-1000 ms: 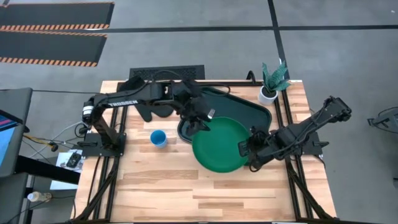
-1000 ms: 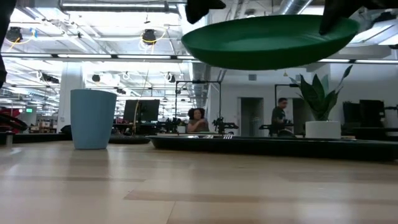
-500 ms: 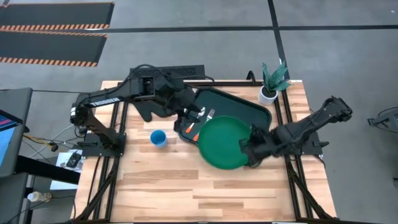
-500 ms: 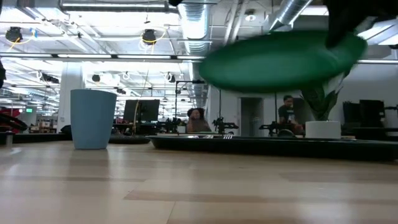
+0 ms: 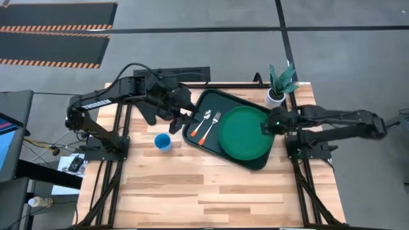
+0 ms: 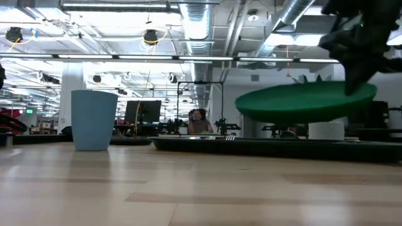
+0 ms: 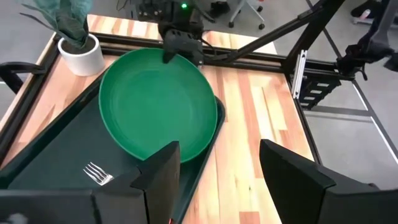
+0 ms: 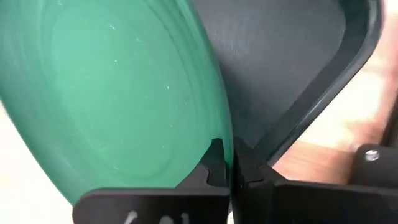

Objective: Pick and place plate/cup/fork/spoon on tray
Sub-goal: Put the green plate to the right of the orange fork and orange spoon on the black serving tray

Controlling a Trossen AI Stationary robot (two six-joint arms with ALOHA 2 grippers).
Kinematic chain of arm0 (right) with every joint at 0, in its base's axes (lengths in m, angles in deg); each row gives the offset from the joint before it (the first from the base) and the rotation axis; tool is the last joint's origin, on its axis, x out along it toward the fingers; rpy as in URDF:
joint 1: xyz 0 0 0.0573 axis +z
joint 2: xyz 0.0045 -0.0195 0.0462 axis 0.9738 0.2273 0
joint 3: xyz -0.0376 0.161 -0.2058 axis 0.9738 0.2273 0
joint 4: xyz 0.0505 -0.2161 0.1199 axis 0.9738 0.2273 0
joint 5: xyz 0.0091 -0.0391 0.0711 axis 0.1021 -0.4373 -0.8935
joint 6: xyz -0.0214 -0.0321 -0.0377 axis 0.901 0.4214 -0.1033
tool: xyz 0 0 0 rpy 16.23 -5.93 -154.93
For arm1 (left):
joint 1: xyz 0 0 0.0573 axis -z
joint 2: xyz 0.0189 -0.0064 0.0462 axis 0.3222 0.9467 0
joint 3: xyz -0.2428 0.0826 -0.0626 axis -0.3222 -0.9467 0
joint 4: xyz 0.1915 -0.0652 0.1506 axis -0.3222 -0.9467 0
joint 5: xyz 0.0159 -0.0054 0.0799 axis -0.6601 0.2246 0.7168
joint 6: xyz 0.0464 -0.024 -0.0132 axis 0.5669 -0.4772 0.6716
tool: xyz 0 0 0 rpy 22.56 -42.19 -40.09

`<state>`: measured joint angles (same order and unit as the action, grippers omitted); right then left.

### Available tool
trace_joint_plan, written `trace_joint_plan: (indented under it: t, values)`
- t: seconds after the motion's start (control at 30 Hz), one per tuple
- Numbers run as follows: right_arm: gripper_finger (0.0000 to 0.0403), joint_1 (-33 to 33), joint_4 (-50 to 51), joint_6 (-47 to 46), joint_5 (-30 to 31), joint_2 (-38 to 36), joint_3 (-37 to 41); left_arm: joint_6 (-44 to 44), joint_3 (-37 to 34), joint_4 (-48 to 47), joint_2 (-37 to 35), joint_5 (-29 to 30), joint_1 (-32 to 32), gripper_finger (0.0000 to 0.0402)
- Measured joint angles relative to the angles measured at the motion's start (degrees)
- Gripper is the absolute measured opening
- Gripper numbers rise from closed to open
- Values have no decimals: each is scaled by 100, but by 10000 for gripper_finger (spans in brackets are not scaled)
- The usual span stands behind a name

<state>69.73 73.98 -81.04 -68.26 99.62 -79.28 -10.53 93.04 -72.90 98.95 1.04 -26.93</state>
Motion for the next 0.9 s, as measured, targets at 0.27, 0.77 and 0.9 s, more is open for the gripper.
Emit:
trace_joint_plan:
  t: [0.27,0.77,0.9]
  values:
    - [2,-1393,-323,761,-995,-495,748,7,2,-12,-101,54,-63,208]
    - [6,-1777,-903,1178,-1785,262,1308,48,2,-240,-101,72,-64,208]
    - [8,-1767,-906,1188,-1771,469,1305,48,2,-251,-99,71,-64,208]
